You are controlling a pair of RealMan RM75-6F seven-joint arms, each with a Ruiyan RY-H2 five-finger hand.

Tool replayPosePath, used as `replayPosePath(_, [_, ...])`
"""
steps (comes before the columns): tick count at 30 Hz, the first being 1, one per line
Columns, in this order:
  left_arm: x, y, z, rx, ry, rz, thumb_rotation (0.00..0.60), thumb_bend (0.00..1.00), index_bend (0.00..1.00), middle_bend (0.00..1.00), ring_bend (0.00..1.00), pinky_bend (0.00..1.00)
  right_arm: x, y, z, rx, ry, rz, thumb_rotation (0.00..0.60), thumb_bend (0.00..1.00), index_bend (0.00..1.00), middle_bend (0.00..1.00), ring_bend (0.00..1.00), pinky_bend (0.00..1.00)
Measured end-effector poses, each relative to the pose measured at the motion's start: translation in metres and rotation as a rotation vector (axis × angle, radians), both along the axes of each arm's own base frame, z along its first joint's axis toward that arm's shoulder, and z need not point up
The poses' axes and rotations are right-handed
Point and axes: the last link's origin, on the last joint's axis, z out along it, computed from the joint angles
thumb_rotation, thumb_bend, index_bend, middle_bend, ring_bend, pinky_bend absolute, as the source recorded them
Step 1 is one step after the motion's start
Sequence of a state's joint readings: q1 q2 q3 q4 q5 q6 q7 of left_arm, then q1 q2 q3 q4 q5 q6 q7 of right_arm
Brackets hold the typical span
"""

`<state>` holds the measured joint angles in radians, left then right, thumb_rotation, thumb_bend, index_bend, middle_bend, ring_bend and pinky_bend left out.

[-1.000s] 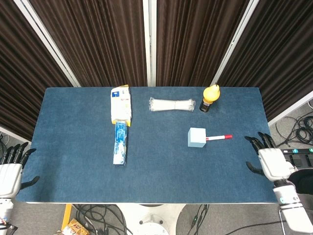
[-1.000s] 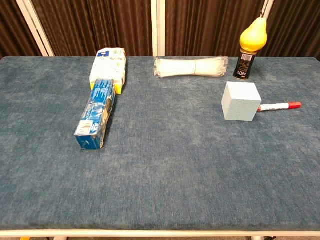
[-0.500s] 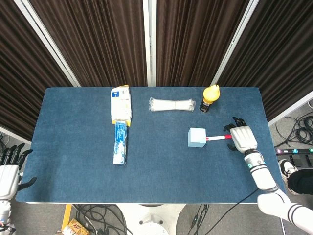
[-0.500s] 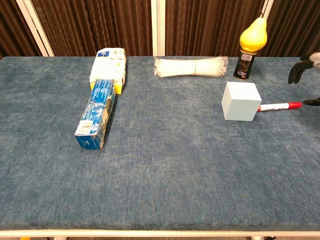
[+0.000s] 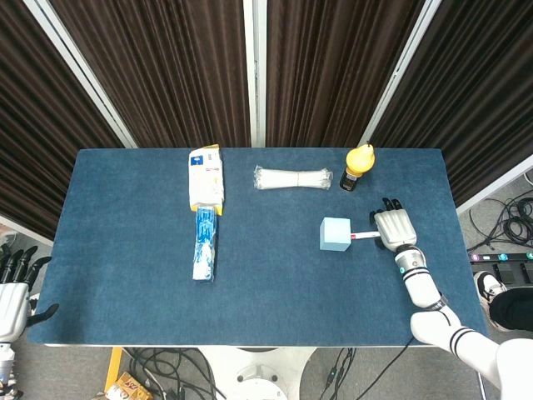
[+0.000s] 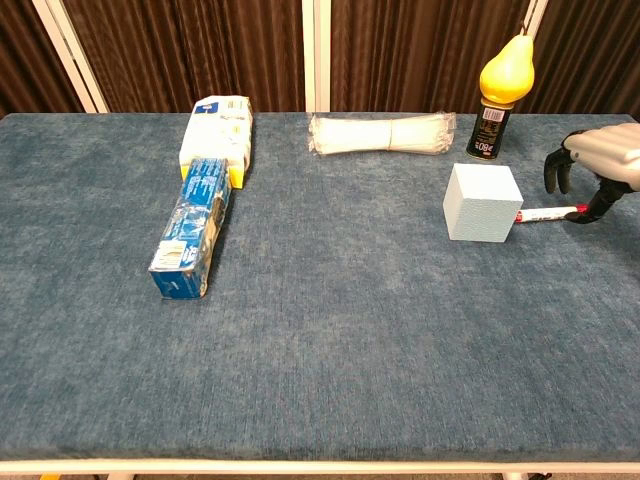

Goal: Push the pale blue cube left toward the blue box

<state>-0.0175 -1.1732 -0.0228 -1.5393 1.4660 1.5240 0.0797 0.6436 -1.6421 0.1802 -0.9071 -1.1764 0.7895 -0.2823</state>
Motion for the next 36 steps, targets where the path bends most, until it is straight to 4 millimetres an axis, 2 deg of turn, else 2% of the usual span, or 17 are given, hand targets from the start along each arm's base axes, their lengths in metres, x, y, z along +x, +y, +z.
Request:
replayPosePath(11, [-0.002,-0.001,0.000,0.000,-0.002,0.003,0.600,0.09,0.25,0.18,0.07,0.09,-0.003,-0.004,-0.010,0.010,0.011,-0.007,0.600,0.19,0.50,0.49,0.12,0.14])
replayPosePath(22, [-0.003,-0.001,-0.001,-0.001,-0.007,0.006,0.600,0.09,0.25,0.18,0.07,0.09,-0.005,-0.004,-0.012,0.022,0.017,-0.017,0.600,0.21,0.51,0.49,0.12,0.14])
replayPosePath(36, [-0.004,-0.003,0.000,0.001,-0.009,0.008,0.600,0.09,0.25,0.18,0.07,0.09,-0.005,-0.004,-0.011,0.025,-0.003,-0.028,0.600,0.37,0.60,0.54,0.17,0.17])
